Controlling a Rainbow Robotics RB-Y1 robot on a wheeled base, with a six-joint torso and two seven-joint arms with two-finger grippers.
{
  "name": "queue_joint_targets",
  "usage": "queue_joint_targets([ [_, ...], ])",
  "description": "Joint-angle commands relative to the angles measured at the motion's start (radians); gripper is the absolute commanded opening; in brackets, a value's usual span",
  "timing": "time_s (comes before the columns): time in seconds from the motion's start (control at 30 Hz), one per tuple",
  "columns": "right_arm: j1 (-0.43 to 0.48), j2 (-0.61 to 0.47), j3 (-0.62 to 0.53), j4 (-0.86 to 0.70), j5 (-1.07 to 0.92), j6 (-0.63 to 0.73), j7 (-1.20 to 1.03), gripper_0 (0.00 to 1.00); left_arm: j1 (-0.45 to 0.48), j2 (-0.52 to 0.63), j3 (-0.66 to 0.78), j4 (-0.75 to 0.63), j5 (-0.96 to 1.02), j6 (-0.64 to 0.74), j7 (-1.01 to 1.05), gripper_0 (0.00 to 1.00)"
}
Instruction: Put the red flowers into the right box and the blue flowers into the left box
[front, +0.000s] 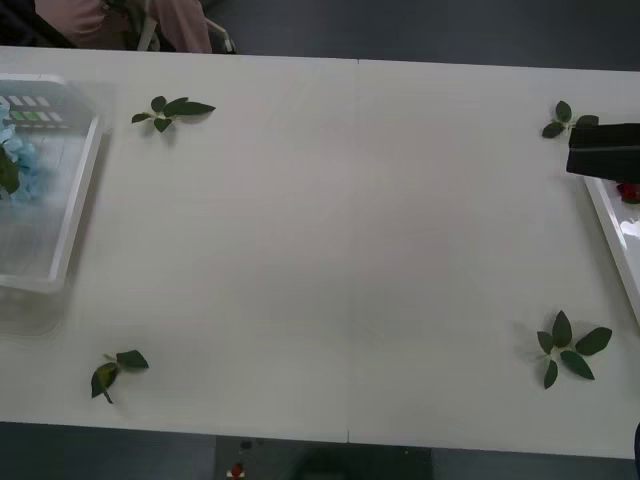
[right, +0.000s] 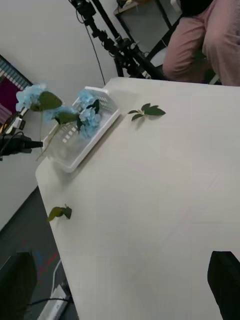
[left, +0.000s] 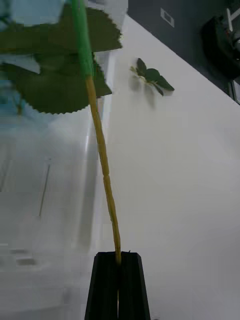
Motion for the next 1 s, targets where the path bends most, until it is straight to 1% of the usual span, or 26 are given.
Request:
queue_joint_targets([
  [0.03,-0.016,-0.044,-0.003,0.044,-0.004,0.041,0.128,1.00,0.002,0.033,-0.030,0.052,0.039,-0.057,-0.121,0.00],
  [0.1,-0.016,-0.052,-0.006,0.067,-0.004,0.050,0.163,1.00,0.002,0.034,-0.039,0.066,0.056,-0.068,-0.144,0.07],
  [0.13,-0.016,-0.064,-0.008,0.096,-0.004,0.059,0.214,1.00,0.002,0.033,-0.044,0.079,0.076,-0.071,-0.172,0.18],
  [0.17,-0.016,-0.072,-0.009,0.118,-0.006,0.065,0.248,1.00,0.002,0.033,-0.044,0.082,0.087,-0.071,-0.188,0.24],
  [0.27,-0.016,-0.093,-0.011,0.159,-0.011,0.082,0.318,1.00,0.003,0.033,-0.047,0.082,0.090,-0.069,-0.210,0.32],
  [0.33,-0.016,-0.112,-0.015,0.183,-0.012,0.094,0.373,1.00,0.002,0.033,-0.053,0.082,0.094,-0.071,-0.211,0.43],
  [0.37,-0.016,-0.122,-0.017,0.197,-0.011,0.098,0.409,1.00,0.002,0.034,-0.058,0.084,0.102,-0.071,-0.213,0.52],
  [0.43,-0.016,-0.141,-0.020,0.220,-0.011,0.098,0.475,1.00,0.003,0.033,-0.067,0.082,0.116,-0.071,-0.213,0.63],
  [0.5,-0.016,-0.158,-0.020,0.240,-0.012,0.098,0.530,1.00,0.002,0.033,-0.071,0.082,0.121,-0.071,-0.213,0.65],
  [0.7,-0.024,-0.196,-0.020,0.289,-0.012,0.099,0.666,1.00,-0.008,0.033,-0.082,0.082,0.124,-0.071,-0.213,0.66],
  [0.73,-0.029,-0.204,-0.022,0.300,-0.012,0.098,0.691,1.00,-0.009,0.033,-0.084,0.082,0.125,-0.069,-0.211,0.67],
  [0.8,-0.038,-0.216,-0.022,0.315,-0.012,0.098,0.703,1.00,-0.011,0.033,-0.087,0.076,0.131,-0.065,-0.213,0.71],
  [0.87,-0.052,-0.231,-0.017,0.334,-0.011,0.098,0.703,1.00,-0.012,0.034,-0.090,0.046,0.144,-0.042,-0.211,0.77],
  [0.93,-0.070,-0.243,-0.009,0.352,-0.011,0.099,0.703,1.00,-0.012,0.034,-0.090,-0.003,0.147,-0.026,-0.207,0.82],
  [1.0,-0.095,-0.260,0.003,0.383,-0.012,0.098,0.703,1.00,-0.009,0.036,-0.084,-0.086,0.145,-0.025,-0.195,0.88],
])
